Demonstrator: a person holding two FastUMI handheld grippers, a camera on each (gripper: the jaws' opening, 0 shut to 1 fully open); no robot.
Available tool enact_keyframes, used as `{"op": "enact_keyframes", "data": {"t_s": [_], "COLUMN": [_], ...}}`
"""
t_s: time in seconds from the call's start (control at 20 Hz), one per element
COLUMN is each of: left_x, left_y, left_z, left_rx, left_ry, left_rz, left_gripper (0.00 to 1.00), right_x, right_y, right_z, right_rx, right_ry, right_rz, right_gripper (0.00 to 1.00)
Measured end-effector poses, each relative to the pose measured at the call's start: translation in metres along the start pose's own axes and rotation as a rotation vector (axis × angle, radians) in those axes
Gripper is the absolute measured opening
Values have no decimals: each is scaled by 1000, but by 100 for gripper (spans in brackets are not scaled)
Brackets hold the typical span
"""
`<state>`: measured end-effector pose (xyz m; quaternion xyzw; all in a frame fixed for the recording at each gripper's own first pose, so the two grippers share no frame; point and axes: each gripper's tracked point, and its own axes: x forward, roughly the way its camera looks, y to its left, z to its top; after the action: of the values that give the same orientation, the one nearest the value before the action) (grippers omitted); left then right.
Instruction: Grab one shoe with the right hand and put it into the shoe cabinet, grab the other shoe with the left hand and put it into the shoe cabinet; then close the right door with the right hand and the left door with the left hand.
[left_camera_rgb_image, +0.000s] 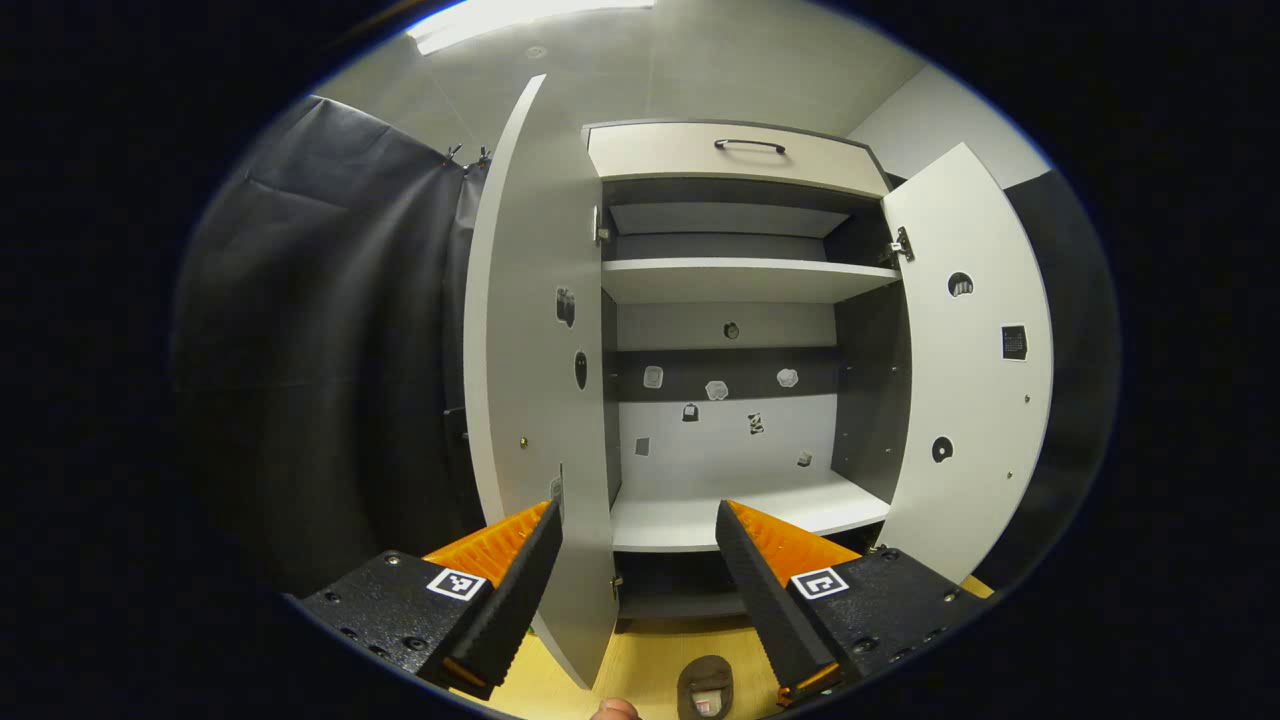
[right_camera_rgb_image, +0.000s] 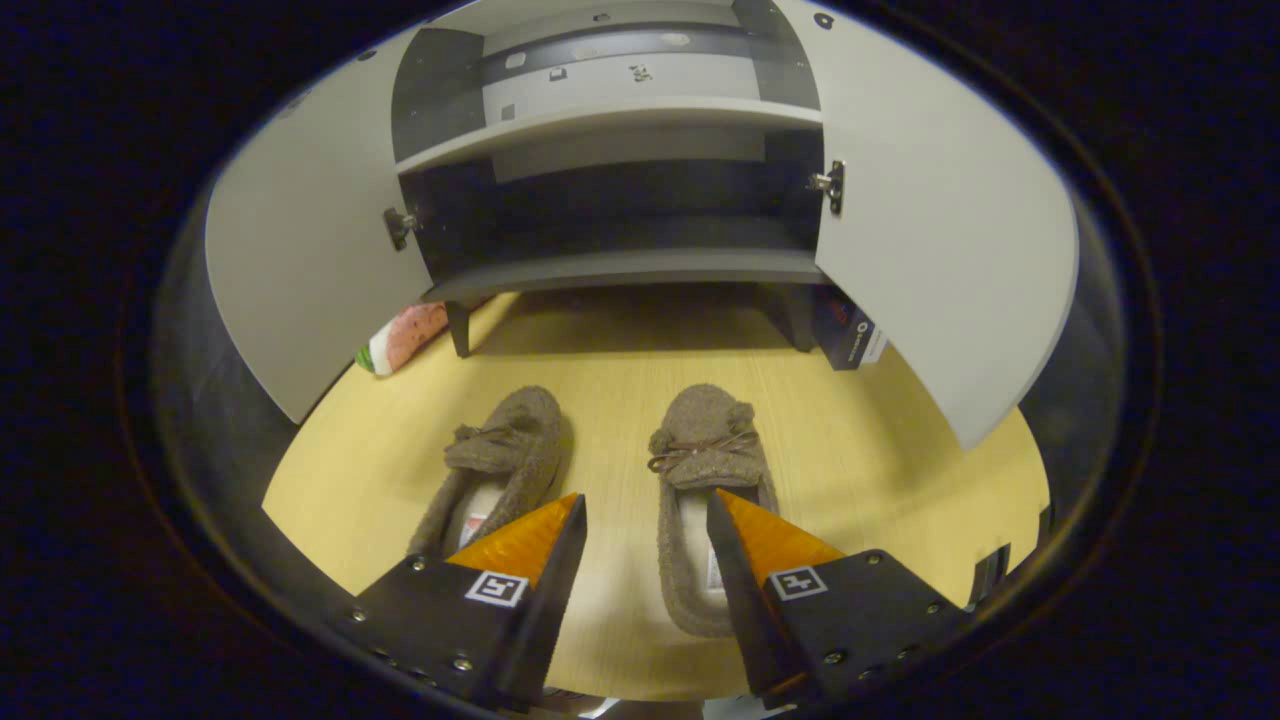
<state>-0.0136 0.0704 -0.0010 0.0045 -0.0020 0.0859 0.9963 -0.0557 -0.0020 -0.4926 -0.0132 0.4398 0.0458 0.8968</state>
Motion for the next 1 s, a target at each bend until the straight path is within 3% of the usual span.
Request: {"op": "enact_keyframes", "data": {"t_s": [0.2, 0.3, 0.4, 0.5, 0.6, 0.7, 0.8, 1.0], "left_x": [4, 4, 4, 6, 8, 10, 11, 14], "left_y": [10, 13, 17, 20, 23, 23, 22, 21], "left_z": [-11, -13, -12, -12, -13, -16, -17, -17], "left_rx": [12, 11, 12, 10, 7, 4, 4, 22], "left_ry": [26, 33, 26, 18, 19, 23, 23, 15], "left_rz": [24, 29, 36, 39, 41, 36, 28, 11], "left_gripper": [95, 95, 95, 95, 95, 95, 95, 95], "right_x": [45, 69, 75, 75, 83, 82, 80, 60], "right_y": [-6, -7, -9, -16, -22, -21, -16, -22], "right_z": [-17, -16, -10, -3, -3, -4, -4, 18], "right_rx": [5, -21, -39, -58, -61, -75, -63, -12], "right_ry": [86, 82, 86, 89, 89, 86, 87, 43], "right_rz": [-22, -36, -52, -96, -128, -133, -122, -109], "right_gripper": [67, 71, 49, 49, 14, 15, 1, 1]}}
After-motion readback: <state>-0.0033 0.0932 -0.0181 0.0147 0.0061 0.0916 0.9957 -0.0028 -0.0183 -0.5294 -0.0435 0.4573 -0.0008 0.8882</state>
